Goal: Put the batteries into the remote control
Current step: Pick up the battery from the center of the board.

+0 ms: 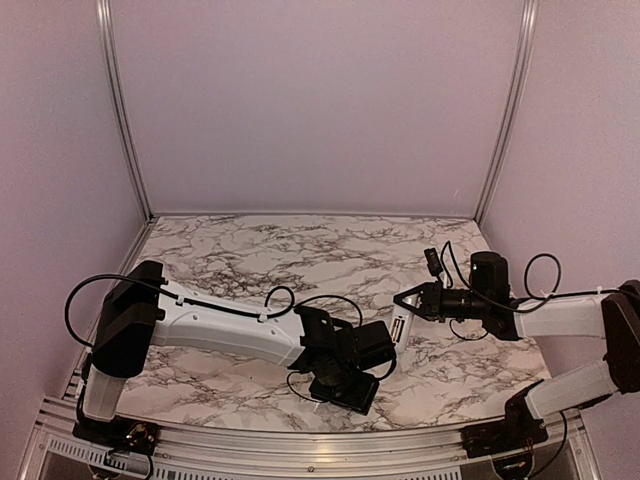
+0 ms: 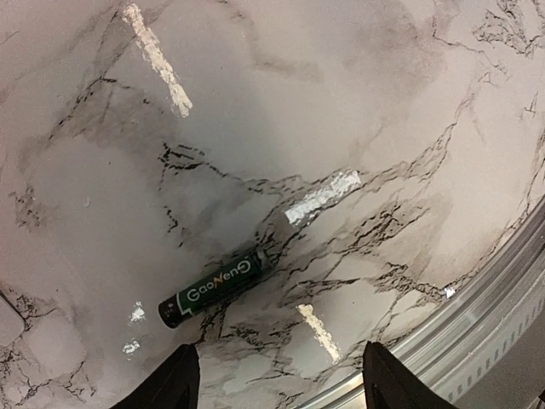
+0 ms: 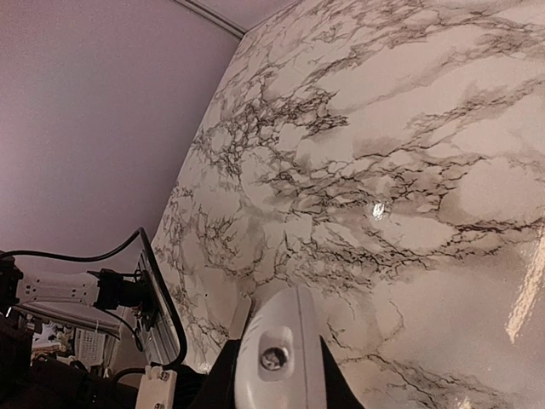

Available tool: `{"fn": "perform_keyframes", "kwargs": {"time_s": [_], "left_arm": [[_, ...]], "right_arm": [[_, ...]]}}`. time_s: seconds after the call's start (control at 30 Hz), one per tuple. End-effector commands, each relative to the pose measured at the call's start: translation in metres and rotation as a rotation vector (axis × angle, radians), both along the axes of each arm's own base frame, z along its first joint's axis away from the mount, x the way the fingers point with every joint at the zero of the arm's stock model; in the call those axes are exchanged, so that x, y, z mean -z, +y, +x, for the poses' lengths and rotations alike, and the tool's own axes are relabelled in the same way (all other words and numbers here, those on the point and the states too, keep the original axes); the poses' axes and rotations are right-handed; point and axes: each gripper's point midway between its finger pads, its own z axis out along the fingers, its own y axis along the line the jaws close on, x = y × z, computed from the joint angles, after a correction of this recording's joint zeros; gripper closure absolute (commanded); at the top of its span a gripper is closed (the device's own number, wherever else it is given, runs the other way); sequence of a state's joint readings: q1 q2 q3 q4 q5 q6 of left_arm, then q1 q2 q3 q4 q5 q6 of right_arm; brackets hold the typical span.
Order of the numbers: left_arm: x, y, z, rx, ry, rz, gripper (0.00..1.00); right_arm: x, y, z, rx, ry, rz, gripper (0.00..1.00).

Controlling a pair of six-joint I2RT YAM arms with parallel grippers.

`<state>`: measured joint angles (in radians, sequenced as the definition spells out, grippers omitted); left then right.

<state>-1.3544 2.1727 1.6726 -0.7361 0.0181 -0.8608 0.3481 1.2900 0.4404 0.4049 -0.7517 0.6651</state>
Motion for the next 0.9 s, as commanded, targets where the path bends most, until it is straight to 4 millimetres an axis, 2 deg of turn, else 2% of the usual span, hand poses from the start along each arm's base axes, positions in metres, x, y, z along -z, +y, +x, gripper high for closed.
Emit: {"fn": "perform_keyframes", "kwargs": {"time_s": [0.0,0.43,0.87], "left_arm": [[-0.001,-0.011,-0.001,0.029,0.005,-0.030,0.32],[0.006,-0.002,0.023,-0.031,-0.005,-0.009,0.32],[0.009,0.001,0.021,-0.028,0.005,-0.012,0.33]], "right_arm": [[-0.005,-0.004,0.004,0.014,-0.027,-0.001,1.00],[-0.002,-0.004,0.006,0.016,-0.020,-0.006,1.00],[0.004,-0.004,0.010,0.015,-0.009,-0.006,1.00]]}}
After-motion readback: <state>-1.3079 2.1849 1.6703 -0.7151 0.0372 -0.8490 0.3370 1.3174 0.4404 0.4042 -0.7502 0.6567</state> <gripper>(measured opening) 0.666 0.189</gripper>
